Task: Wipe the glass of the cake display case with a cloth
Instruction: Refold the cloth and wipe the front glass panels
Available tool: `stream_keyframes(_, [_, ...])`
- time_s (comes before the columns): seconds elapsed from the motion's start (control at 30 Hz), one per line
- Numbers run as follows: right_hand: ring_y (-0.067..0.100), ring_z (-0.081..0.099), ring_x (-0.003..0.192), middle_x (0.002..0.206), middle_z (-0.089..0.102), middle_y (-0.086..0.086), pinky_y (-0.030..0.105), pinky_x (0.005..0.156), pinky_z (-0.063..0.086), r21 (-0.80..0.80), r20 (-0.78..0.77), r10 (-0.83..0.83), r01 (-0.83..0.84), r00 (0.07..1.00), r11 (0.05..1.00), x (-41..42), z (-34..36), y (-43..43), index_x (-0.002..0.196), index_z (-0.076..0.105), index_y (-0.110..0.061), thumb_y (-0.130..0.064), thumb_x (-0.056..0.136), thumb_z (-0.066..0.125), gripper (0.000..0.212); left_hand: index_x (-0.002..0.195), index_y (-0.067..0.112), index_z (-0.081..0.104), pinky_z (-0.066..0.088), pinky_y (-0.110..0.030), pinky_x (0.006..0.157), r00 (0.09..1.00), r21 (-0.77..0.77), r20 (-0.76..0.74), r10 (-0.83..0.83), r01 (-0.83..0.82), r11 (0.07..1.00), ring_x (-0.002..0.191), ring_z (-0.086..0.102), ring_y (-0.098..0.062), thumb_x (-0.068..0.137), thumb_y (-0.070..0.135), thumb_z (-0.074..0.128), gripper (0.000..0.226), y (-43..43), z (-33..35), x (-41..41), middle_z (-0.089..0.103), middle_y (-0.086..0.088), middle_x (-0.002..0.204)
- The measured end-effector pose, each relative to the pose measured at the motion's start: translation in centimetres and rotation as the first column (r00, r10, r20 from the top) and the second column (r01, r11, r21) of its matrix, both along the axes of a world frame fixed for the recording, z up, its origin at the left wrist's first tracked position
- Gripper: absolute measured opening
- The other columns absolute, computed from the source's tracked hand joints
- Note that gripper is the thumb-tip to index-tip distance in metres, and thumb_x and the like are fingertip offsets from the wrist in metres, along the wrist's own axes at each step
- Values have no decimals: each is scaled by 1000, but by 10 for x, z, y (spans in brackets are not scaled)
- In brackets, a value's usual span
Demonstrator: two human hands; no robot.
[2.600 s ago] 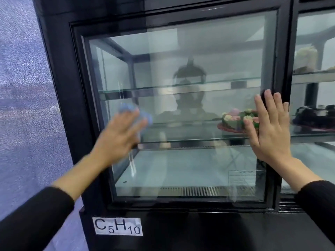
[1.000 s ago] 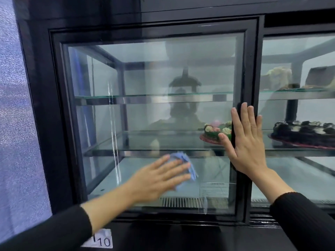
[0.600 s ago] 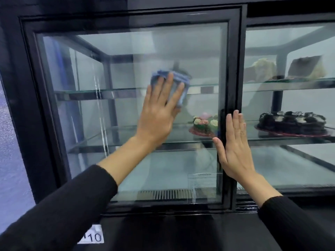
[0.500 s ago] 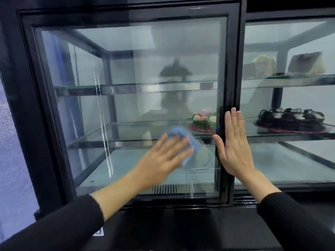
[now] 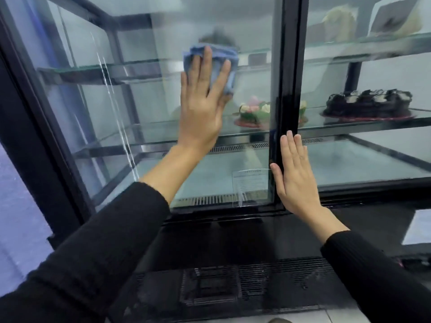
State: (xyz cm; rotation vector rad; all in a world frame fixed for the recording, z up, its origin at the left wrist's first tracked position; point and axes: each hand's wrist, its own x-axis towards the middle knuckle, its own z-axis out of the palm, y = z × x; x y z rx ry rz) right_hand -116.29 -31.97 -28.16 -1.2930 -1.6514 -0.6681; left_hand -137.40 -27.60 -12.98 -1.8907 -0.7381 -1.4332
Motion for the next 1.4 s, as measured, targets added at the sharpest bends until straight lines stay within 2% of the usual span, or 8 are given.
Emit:
stream_keyframes(0.2, [23,0,153,165,-1,7,51,123,3,-140,12,-64,65,998,988,-35,-88,-17,155,14,-7,-35,102,33,63,148,17,41,13,-49,122,955,-182,-297,-1,-55,982,150,16,-29,95,12,62,57,-28,-225,-26,24,-9,159])
stream_keyframes(0.4, [21,-1,153,165,0,3,53,121,-2,-254,158,9,32,987,967,-100,-126,-22,157,10,-15,-40,102,32,64,153,29,24,11,-49,123,958,-257,-227,176,-233,938,152,6,-23,95,7,51,68,-28,-278,-115,0,3,165])
stream_keyframes(0.57, [17,-6,152,165,-3,-1,54,121,-6,-263,190,19,32,982,964,-136,-117,-12,157,2,-18,-38,104,29,63,154,23,21,4,-50,123,967,-412,43,252,-212,886,152,-2,-30,98,7,47,63,-36,-283,-146,-6,4,165])
stream_keyframes(0.8, [18,-11,152,164,-15,-1,50,120,-14,-158,296,-34,84,955,984,-123,-132,5,156,-6,-18,-26,99,33,70,155,31,12,7,-48,123,973,-244,-164,161,-198,949,152,2,-25,96,2,45,74,-28,-273,-108,-8,3,165])
stream_keyframes(0.97, [21,-13,151,164,-16,2,52,119,-16,-136,309,-56,102,949,985,-124,-134,9,156,-7,-16,-26,99,34,71,155,31,15,7,-53,122,947,-323,40,319,-290,901,152,7,-29,89,-7,55,86,-26,-294,-219,1,0,165])
stream_keyframes(1.1, [21,-14,151,164,-17,2,51,119,-15,-158,316,-67,122,947,980,-124,-133,7,156,-7,-16,-28,100,31,69,153,14,25,10,-61,119,933,-409,202,297,-195,891,150,5,-38,93,-7,51,70,-25,-289,-246,12,-14,161])
stream_keyframes(1.3, [21,0,153,165,-1,2,54,122,1,-194,296,-43,105,954,975,-126,-120,-10,157,3,-16,-29,101,34,66,149,7,29,1,-52,122,991,-270,79,104,-80,959,151,-5,-32,102,6,44,49,-11,-227,-183,-7,2,164])
stream_keyframes(1.4, [21,13,152,164,15,3,54,119,16,-207,254,63,-9,965,978,-118,-106,-25,155,19,-12,-22,100,38,59,147,8,36,2,-48,122,999,-184,35,34,-27,983,148,8,-39,105,18,42,44,-6,-162,-129,11,-11,160])
